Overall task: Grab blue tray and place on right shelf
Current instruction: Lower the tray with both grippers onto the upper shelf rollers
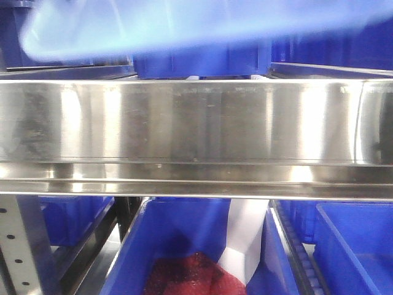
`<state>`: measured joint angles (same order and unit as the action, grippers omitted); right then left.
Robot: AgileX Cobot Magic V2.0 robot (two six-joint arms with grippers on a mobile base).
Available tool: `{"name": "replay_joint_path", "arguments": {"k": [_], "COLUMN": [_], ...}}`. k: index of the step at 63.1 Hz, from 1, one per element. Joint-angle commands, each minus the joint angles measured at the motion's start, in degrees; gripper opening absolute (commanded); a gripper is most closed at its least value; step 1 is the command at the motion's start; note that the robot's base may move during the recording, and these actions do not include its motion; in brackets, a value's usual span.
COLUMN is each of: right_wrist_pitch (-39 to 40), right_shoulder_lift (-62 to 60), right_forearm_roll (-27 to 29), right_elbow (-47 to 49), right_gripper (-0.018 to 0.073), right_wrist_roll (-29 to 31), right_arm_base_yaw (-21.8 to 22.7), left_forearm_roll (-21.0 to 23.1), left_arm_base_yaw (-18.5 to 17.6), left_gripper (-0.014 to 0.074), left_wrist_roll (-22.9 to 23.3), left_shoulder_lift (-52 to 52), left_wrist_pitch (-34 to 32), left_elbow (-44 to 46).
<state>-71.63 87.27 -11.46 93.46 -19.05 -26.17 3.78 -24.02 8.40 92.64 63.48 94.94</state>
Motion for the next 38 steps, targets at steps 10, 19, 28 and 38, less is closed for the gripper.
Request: {"name": "replay_joint_path", "arguments": {"k": [10,19,28,38], "right_wrist_pitch": [5.7,5.8,5.8,6.6], "right_shoulder_lift": [5.8,8.6,9.4,9.4], "right_forearm_roll": [4.0,4.4,4.7,4.0], "right_elbow": [2.2,2.2,2.2,2.2], "right_gripper": [0.0023,0.0037,0.0284,0.0609], "right_wrist_roll": [1.6,1.6,2.1,2.2], "right_arm_base_yaw": [1.1,1.1,1.1,1.1], "left_forearm_roll": [0.6,0.6,0.5,0.4], "left_arm_base_yaw": [-0.9,-0.9,-0.9,0.6], "left_gripper": [-0.0047,-0.0015,0.0139,0.0428], "left_wrist_roll": [-1.5,-1.5,-1.5,-1.4], "left_shoulder_lift": [2.6,4.1,4.8,4.8], "left_wrist_pitch": [-4.7,-4.9,-5.0,-5.9], "left_elbow": [2.3,2.3,2.3,2.3]}}
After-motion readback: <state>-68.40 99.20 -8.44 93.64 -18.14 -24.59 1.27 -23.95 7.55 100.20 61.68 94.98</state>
